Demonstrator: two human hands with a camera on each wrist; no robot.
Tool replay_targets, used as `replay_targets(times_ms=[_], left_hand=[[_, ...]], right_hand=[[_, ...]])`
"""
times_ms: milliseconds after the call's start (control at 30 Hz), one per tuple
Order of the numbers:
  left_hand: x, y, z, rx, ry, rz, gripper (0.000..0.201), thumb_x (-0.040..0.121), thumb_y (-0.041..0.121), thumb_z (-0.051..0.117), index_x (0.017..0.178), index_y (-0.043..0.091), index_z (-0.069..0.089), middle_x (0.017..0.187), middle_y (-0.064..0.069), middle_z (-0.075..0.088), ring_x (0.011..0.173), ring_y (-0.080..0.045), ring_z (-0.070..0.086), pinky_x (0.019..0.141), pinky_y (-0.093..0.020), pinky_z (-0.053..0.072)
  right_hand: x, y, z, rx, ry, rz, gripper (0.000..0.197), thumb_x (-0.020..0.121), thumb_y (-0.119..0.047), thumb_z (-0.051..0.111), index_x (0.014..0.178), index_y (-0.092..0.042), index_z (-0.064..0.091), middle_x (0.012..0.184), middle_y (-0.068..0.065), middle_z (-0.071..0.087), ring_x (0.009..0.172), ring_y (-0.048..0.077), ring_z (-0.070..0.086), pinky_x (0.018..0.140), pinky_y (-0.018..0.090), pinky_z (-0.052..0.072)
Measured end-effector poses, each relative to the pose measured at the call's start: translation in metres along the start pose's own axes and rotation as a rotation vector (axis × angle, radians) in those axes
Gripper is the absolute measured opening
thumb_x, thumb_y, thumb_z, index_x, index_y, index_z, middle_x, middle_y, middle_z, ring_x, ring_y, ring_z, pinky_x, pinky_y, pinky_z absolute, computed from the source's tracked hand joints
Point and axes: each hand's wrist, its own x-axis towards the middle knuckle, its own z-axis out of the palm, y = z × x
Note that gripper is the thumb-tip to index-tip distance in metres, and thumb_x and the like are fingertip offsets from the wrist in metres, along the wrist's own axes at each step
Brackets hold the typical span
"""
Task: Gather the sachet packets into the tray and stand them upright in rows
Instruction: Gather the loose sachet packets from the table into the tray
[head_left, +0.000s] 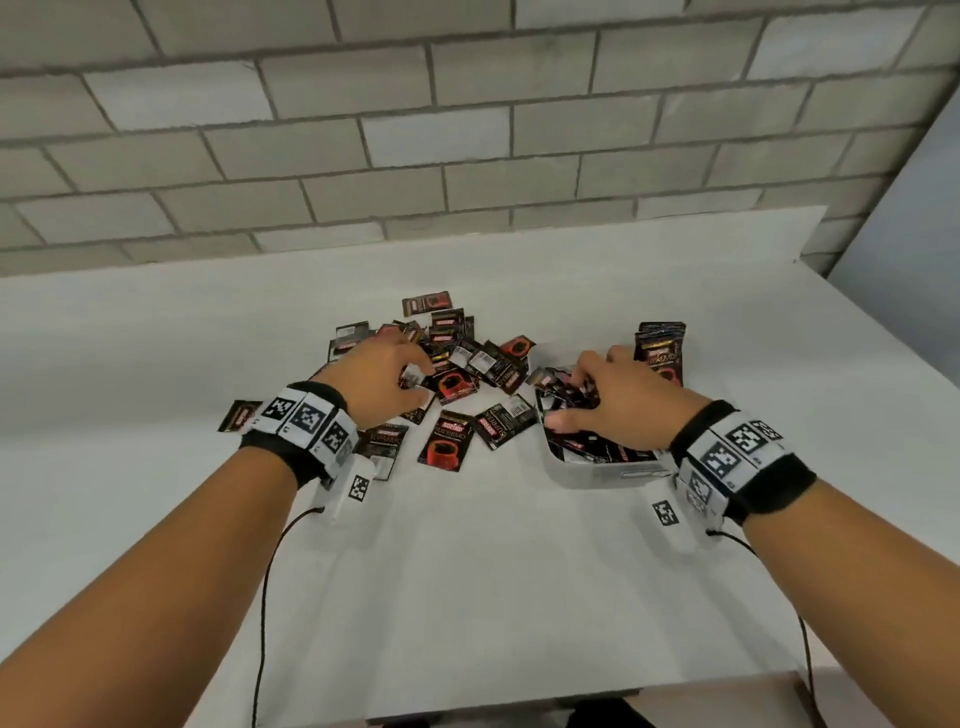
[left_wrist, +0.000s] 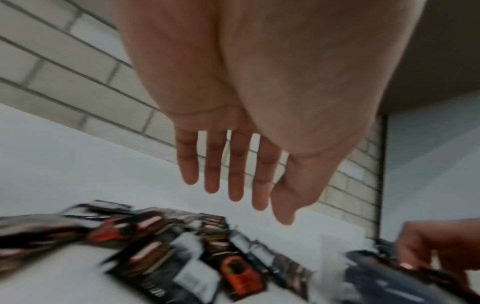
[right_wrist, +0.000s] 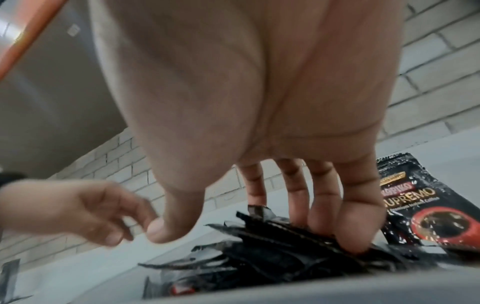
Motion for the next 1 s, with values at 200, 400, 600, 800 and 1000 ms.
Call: replay_targets(times_ms=[200, 400, 600, 800, 1000], left_hand=[[-0.024, -0.044, 0.026, 0.016, -0.227, -0.227, 0.107, 0.066, 0.068, 0.078, 0.155, 0.036, 0.028, 0.162, -0.007, 0.026, 0.148, -0.034, 0.026, 0.118, -0.053, 0.031], [-0.035, -0.040, 0.052, 0.088, -0.301, -0.213, 0.083, 0.077, 0.037, 0.082, 0.147, 0.033, 0.038, 0.142, -0.005, 0.036, 0.134, -0.034, 0.039, 0.107, -0.048, 0.043], [-0.052, -0.049, 0.044, 0.016, -0.221, -0.093, 0.046, 0.086, 0.022, 0.074, 0.130, 0.030, 0.061, 0.112, 0.004, 0.048, 0.095, -0.014, 0.054, 0.085, -0.021, 0.041], [-0.071, -0.054, 0.042, -0.078, -0.199, -0.107, 0.023, 0.087, 0.034, 0.074, 0.109, 0.032, 0.072, 0.124, 0.008, 0.045, 0.106, -0.012, 0.057, 0.090, -0.023, 0.043], [-0.068, -0.043, 0.053, -0.077, -0.197, -0.219, 0.048, 0.071, 0.026, 0.089, 0.106, 0.022, 0.056, 0.118, 0.000, 0.044, 0.093, -0.019, 0.058, 0.076, -0.028, 0.047]], right_hand=[[-0.004, -0.018, -0.012, -0.104, 0.131, -0.023, 0.062, 0.086, -0.071, 0.055, 0.126, -0.023, 0.053, 0.118, 0.008, 0.045, 0.113, 0.033, 0.050, 0.098, 0.044, 0.047], [0.008, -0.098, 0.014, -0.041, 0.103, -0.333, 0.028, 0.092, -0.002, 0.057, 0.118, -0.012, 0.063, 0.119, 0.005, 0.051, 0.104, 0.022, 0.056, 0.087, 0.029, 0.046], [0.035, -0.127, 0.069, -0.375, -0.024, -0.142, 0.044, 0.094, -0.009, 0.049, 0.137, 0.000, 0.042, 0.134, 0.020, 0.049, 0.121, 0.041, 0.049, 0.100, 0.049, 0.047], [0.039, -0.125, 0.074, -0.414, 0.036, -0.078, 0.033, 0.096, -0.007, 0.044, 0.128, -0.003, 0.051, 0.129, 0.016, 0.053, 0.122, 0.037, 0.047, 0.096, 0.042, 0.047], [0.035, -0.136, 0.042, -0.465, 0.008, -0.082, 0.022, 0.092, -0.016, 0.057, 0.114, -0.009, 0.058, 0.119, 0.014, 0.060, 0.121, 0.037, 0.045, 0.096, 0.044, 0.047]])
